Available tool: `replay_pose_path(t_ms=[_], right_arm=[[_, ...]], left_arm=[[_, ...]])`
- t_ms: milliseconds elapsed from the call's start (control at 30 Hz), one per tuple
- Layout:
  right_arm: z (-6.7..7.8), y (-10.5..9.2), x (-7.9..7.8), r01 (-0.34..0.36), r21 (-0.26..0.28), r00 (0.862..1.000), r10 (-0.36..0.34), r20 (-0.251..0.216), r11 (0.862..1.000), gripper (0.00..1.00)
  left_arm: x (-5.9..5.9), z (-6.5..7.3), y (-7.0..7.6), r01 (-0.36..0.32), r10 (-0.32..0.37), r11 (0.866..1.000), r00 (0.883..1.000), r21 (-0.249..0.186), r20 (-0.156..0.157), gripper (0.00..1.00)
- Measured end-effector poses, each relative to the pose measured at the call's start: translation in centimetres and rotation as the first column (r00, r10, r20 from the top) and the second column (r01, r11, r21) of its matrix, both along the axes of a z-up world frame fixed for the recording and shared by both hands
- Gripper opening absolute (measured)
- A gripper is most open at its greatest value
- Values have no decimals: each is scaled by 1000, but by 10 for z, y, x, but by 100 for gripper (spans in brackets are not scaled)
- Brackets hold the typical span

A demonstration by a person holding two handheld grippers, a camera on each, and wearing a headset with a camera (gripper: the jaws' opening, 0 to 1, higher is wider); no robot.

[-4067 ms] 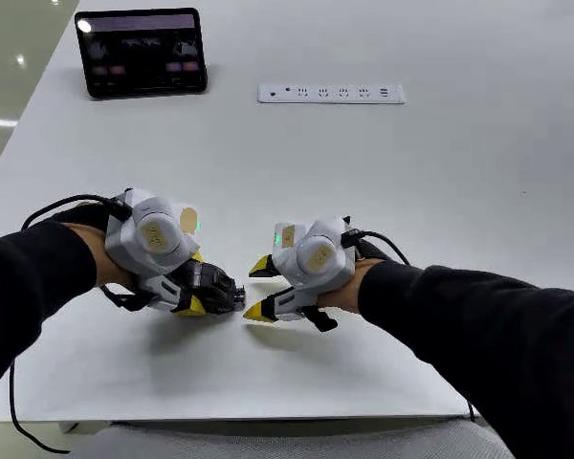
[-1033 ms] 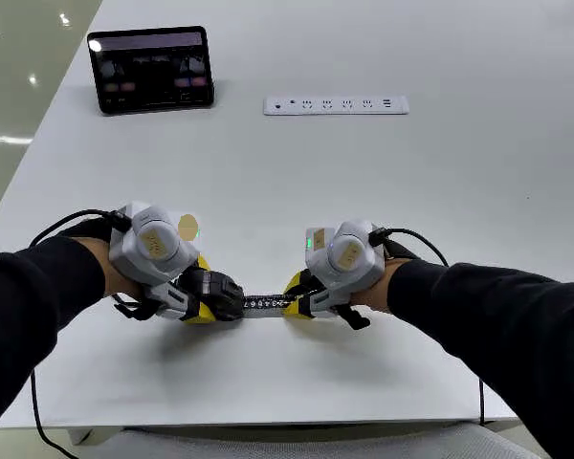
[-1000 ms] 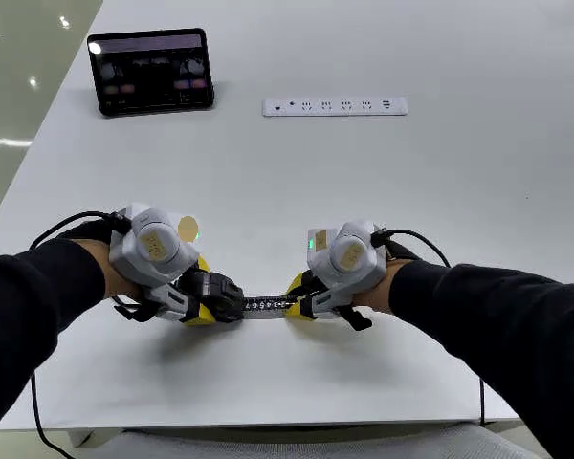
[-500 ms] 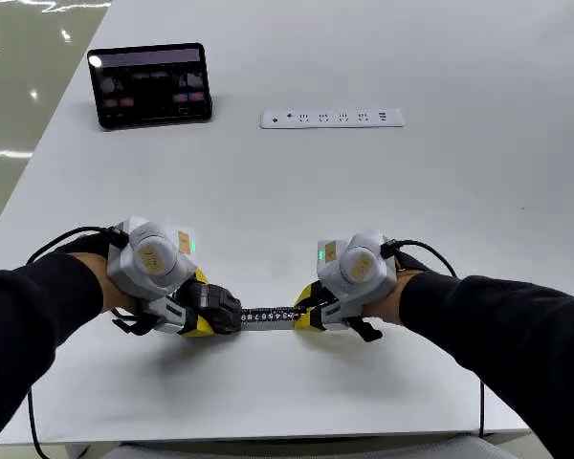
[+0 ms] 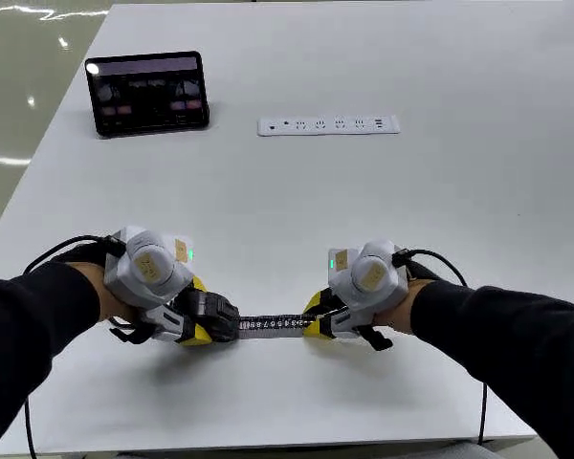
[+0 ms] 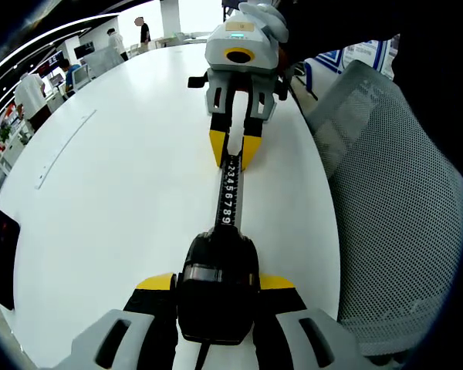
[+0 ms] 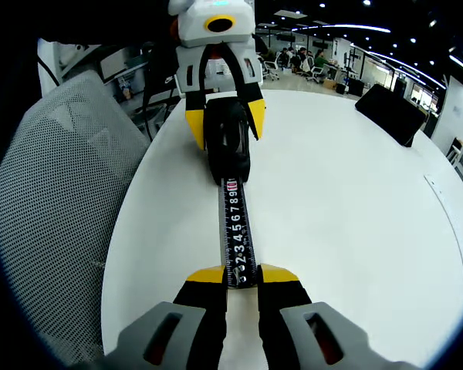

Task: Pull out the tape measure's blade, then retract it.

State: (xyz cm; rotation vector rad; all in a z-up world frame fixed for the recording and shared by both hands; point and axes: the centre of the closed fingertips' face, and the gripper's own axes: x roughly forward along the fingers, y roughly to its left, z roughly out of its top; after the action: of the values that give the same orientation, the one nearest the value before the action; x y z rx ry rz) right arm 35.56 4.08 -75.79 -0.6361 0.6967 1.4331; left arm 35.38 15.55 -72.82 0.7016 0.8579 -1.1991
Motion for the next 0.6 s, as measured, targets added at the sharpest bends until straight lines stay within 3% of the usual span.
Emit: replay_pose_path(t_ms=[600], right_arm=[[1, -20, 1, 24, 2, 1000, -24, 1, 1000, 10]], left_arm=[[0, 0, 0, -6, 6, 1000, 1000, -1, 0, 34]])
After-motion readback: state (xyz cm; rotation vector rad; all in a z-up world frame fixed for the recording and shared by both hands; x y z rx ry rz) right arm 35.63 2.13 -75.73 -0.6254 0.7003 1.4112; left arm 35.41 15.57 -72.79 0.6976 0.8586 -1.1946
